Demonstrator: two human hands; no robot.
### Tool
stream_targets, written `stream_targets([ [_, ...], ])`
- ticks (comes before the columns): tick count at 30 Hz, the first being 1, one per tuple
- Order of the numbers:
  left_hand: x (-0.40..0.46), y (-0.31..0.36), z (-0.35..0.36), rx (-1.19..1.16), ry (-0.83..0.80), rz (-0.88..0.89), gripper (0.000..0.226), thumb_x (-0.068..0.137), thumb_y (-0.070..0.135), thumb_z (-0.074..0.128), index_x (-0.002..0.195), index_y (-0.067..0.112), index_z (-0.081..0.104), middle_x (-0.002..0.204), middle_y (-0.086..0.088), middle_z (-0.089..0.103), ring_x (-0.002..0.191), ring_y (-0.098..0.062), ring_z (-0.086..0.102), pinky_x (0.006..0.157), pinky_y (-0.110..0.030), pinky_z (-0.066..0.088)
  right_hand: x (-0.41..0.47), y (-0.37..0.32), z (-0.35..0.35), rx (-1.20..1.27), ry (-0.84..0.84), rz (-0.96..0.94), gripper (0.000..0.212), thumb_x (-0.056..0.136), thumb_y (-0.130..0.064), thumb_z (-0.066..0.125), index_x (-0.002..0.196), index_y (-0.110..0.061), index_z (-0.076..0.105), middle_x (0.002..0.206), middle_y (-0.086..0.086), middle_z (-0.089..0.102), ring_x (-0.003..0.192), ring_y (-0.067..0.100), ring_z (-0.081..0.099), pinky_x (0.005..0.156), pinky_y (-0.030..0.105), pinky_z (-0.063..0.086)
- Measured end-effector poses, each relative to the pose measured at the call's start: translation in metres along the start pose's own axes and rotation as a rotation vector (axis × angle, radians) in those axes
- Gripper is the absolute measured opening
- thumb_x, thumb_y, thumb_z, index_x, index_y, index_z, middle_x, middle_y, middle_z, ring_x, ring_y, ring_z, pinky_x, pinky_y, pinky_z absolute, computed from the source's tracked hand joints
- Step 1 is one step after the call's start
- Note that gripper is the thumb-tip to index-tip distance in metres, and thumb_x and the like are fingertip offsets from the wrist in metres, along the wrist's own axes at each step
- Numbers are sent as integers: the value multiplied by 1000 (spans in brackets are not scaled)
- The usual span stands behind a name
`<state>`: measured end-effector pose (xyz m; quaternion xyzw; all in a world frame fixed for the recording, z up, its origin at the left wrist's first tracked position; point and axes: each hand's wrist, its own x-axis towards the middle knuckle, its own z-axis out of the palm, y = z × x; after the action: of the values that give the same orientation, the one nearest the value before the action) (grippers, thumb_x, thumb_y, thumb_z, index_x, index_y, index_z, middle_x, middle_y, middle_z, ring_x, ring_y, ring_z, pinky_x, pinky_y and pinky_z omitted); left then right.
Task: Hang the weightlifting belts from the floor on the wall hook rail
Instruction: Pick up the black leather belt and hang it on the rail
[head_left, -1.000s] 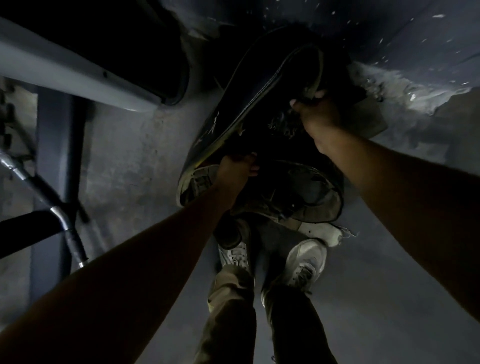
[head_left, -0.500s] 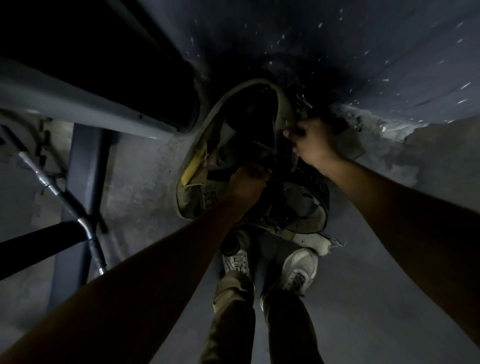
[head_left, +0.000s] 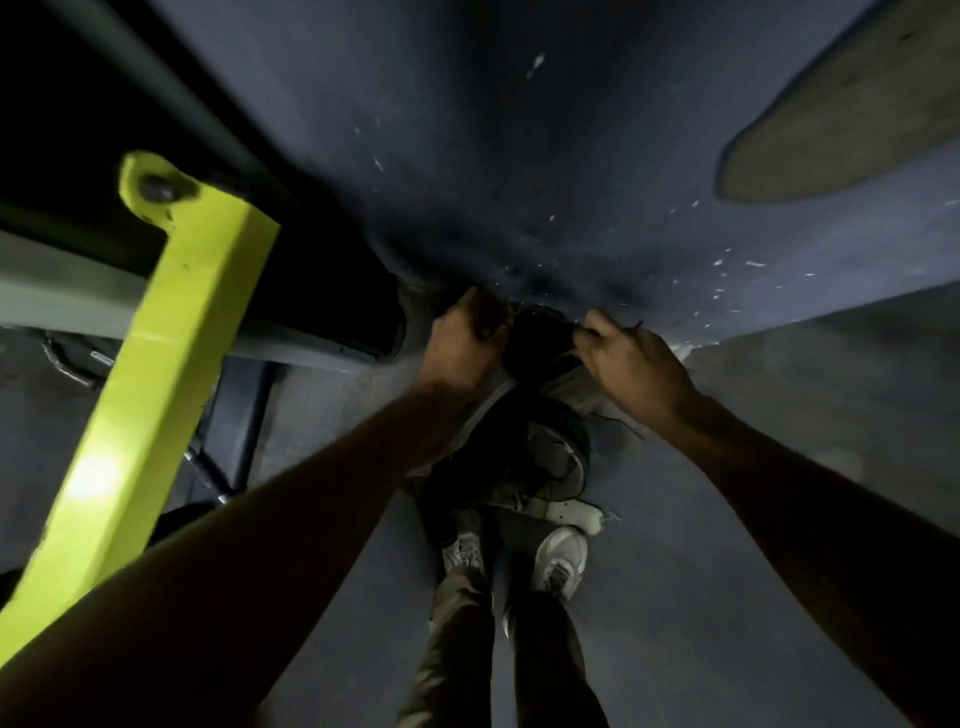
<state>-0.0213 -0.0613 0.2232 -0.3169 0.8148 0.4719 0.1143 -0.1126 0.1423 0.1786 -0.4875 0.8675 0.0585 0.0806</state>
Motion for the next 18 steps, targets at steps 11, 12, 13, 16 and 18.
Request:
stream_targets([
  [11, -110, 133, -55, -330, -379, -227, 45, 108, 32, 50, 137, 0, 60, 135, -13, 65, 123, -26, 62, 102, -33, 51, -111, -37, -214, -49, 436, -333, 36, 103, 0, 41, 123, -7, 69, 111, 7, 72, 68, 23, 66, 56, 35, 58],
  [12, -123, 140, -57, -440, -393, -269, 44, 107, 33, 53, 135, 1, 62, 137, -13, 66, 121, -24, 63, 106, -35, 51, -121, -37, -229, -54, 446, -346, 37, 104, 1, 40, 125, -6, 69, 111, 8, 72, 69, 24, 67, 56, 36, 59],
  [13, -135, 148, -60, -508, -418, -275, 44, 105, 35, 56, 134, 3, 65, 136, -13, 67, 122, -25, 65, 110, -37, 50, -130, -37, -245, -66, 452, -350, 37, 104, 1, 40, 126, -5, 69, 111, 8, 72, 71, 24, 67, 56, 37, 59],
  [16, -171, 173, -69, -627, -508, -103, 35, 105, 26, 57, 131, 5, 68, 130, -9, 72, 120, -19, 68, 103, -26, 54, -159, -32, -285, -18, 433, -255, 33, 105, -12, 45, 127, -8, 70, 103, 7, 71, 73, 25, 69, 48, 39, 57],
  [18, -195, 191, -71, -718, -504, -33, 32, 106, 22, 55, 127, 2, 69, 126, -15, 73, 115, -21, 70, 103, -33, 54, -180, -28, -310, 73, 430, -134, 27, 101, -18, 54, 123, -12, 69, 103, 7, 64, 75, 25, 68, 48, 40, 57],
])
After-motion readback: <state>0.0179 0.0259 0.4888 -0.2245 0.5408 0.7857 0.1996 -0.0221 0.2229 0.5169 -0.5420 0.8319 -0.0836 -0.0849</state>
